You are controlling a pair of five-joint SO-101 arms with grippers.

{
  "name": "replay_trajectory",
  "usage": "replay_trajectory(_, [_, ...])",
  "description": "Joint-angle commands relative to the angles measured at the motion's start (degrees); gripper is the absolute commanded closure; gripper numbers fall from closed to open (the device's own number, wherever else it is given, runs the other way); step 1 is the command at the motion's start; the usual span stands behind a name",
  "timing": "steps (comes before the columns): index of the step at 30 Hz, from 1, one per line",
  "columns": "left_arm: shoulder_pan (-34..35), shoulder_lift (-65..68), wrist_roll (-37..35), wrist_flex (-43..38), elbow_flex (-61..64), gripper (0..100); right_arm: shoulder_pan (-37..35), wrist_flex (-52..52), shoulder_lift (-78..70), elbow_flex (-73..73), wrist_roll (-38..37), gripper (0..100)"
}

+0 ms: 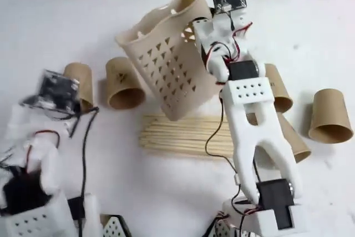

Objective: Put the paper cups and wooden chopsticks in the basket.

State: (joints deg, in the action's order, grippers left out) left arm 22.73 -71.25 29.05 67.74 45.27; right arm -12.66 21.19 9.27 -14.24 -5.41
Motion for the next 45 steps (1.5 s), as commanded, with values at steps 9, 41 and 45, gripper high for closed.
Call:
replay_trajectory(9, [-13.67,53.32,-15.74,16.26,-64.53,70,2.33,-19.38,-1.45,-10.9,7.12,98.2])
replay_trajectory(41, [-30.81,117.58,-15.12,32.44,-118.77,73,2.42,-32.04,8.84,-38.24,5.8,98.1])
replay_trajectory(45, [-31.78,118.37,-12.13,29.36,-118.68,87,2.51,-29.23,9.19,-38.59,5.54,97.5])
